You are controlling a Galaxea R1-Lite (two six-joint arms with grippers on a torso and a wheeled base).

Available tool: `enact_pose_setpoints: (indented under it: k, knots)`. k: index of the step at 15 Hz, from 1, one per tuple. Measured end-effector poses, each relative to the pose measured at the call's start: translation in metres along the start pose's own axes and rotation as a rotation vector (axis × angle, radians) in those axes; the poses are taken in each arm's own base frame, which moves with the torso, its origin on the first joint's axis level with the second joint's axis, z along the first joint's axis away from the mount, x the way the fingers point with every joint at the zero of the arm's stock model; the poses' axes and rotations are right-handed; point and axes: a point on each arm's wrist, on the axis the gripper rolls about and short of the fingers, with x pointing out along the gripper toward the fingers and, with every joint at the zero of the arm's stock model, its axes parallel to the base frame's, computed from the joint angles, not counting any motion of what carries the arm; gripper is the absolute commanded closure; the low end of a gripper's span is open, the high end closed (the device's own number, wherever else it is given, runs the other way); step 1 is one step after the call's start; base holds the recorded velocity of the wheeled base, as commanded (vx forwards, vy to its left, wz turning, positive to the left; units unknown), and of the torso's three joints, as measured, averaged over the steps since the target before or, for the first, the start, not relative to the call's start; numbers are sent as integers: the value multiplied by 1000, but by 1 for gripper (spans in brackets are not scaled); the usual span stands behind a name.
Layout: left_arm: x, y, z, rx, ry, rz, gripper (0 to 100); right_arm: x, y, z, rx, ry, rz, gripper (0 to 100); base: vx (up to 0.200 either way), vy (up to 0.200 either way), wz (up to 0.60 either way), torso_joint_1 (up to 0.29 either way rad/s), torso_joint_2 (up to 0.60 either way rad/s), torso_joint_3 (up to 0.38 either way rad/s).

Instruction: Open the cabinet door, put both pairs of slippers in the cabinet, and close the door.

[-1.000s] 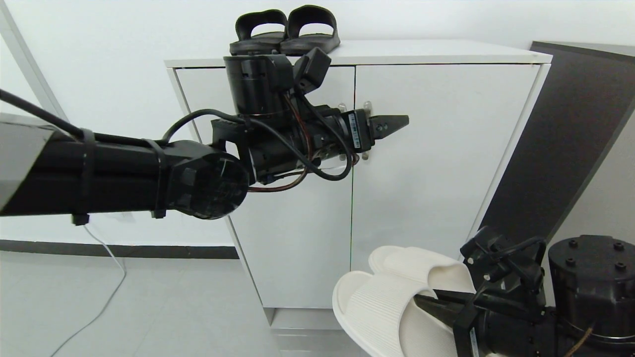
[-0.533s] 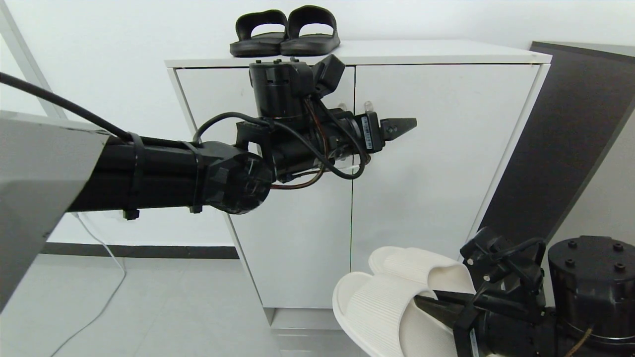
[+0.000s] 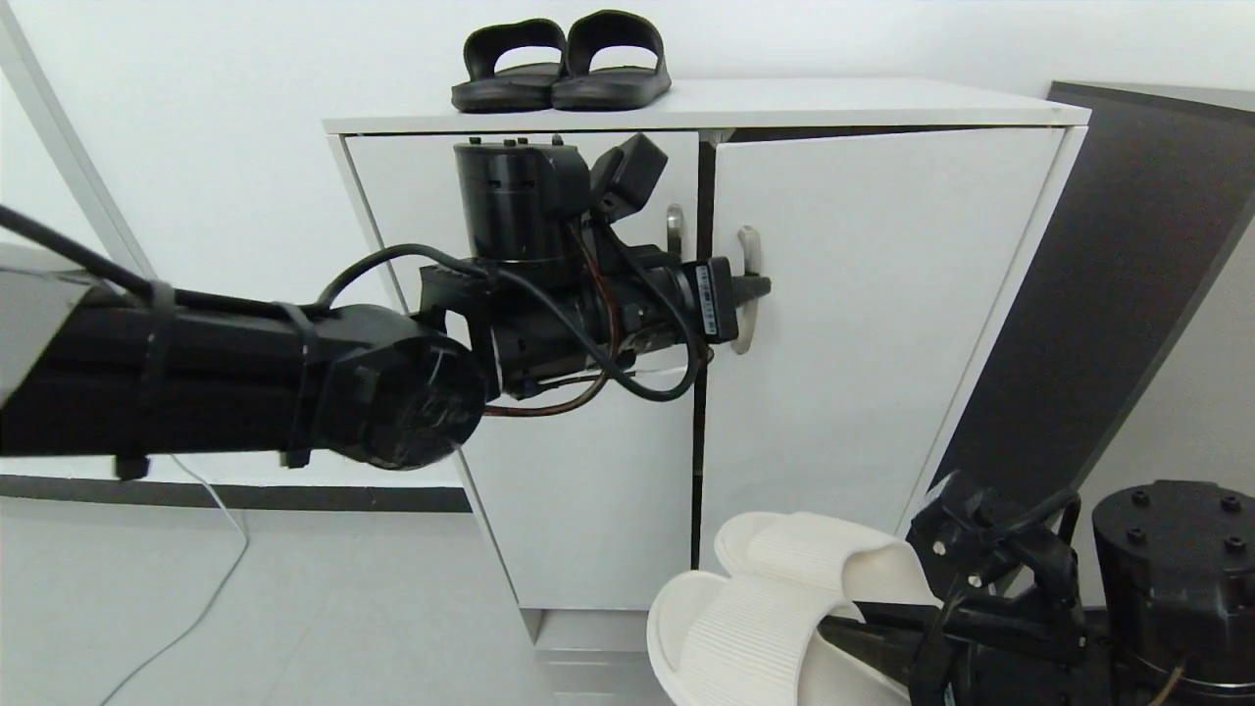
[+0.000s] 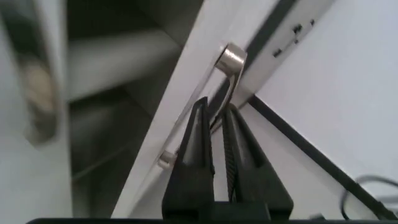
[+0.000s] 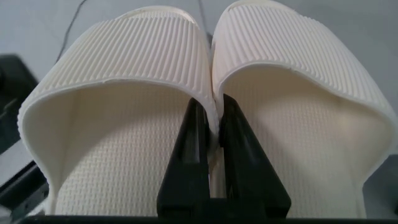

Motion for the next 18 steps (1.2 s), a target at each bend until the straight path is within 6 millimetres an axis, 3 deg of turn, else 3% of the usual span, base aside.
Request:
enact_pose_setpoints:
  k: [6, 9, 11, 14, 18]
  knots:
    - [-61, -32, -9, 1, 19, -69, 100, -10, 2, -9, -53, 15, 85, 100, 0, 0, 0, 0, 0, 0]
    - [-70, -34, -1, 7, -9, -71, 100, -12, 2, -9, -60, 11, 89, 100, 0, 0, 0, 0, 0, 0]
    - [-63, -32, 6, 6, -37, -73, 100, -13, 2, -10, -60, 13, 89, 100, 0, 0, 0, 0, 0, 0]
    - [-34, -25, 13, -12, -93, -83, 100, -13, 2, -11, -59, 15, 88, 100, 0, 0, 0, 0, 0, 0]
    - [-3, -13, 8, -36, -93, -78, 100, -13, 4, -15, -63, 32, 98, 100, -50, 0, 0, 1, -2, 2]
